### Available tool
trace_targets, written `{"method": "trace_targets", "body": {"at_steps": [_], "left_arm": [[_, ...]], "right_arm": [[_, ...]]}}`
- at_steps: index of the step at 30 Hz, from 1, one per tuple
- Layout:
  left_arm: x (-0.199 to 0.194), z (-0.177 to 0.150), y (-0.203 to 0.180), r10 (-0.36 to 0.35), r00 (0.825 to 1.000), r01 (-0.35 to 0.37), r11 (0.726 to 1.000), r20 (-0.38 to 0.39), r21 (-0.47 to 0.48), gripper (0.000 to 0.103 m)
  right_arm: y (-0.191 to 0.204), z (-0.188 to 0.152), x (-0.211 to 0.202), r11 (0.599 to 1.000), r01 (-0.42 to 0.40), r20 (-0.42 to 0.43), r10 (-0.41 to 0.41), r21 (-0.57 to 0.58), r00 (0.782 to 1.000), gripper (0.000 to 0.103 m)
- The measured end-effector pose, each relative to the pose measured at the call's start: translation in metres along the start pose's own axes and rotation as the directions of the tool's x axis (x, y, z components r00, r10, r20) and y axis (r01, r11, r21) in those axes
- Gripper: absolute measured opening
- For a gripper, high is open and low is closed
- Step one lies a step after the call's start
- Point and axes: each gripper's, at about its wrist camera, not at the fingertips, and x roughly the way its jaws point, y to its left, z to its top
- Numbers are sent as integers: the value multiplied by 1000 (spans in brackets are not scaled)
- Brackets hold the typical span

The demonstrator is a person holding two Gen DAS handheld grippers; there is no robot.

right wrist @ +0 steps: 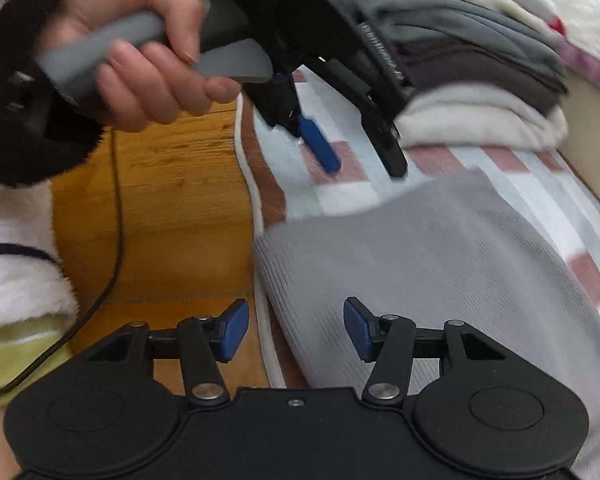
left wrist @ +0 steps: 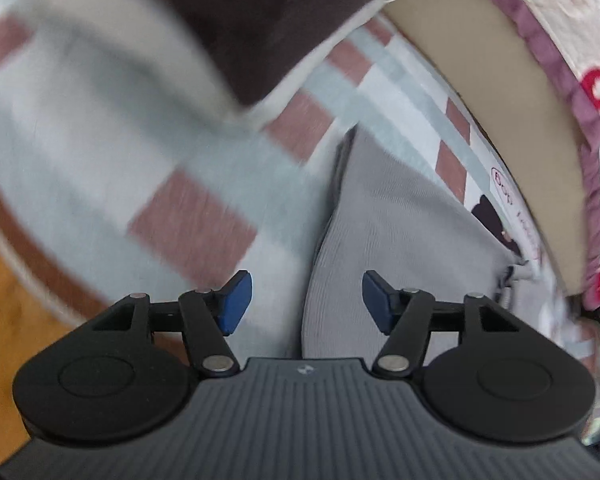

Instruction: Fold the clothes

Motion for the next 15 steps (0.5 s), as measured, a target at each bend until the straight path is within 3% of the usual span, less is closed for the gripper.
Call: {"method": "trace_targets", "body": {"at_steps": [2, 4, 5, 6, 10, 15], "left_arm": [[0, -2, 7, -31, 999, 31, 999, -8, -32, 60], [2, -2, 7, -50, 999, 50, 998, -14, -33, 60], [4, -2, 6, -53, 998, 53, 998, -21, -32, 60], [6, -2, 5, -61, 998, 60, 998, -33, -24, 60], [19, -5, 1, -134, 986, 132, 991, -100, -30, 60], [31, -7, 8, -226, 963, 206, 969, -146, -139, 64]], "right_arm": [[0, 7, 18, 999, 27, -16, -27, -22, 1000, 56], [-12, 10, 24, 999, 33, 0, -33, 18, 999, 35], [-23, 10, 20, 996, 4, 16, -5, 87, 1000, 16], [-37, 10, 14, 984, -25, 33, 20, 177, 999, 6], [-81, 6, -9, 889, -104, 115, 58, 446, 992, 5], [-87, 7, -23, 878, -113, 169, 37, 465, 985, 5]]}}
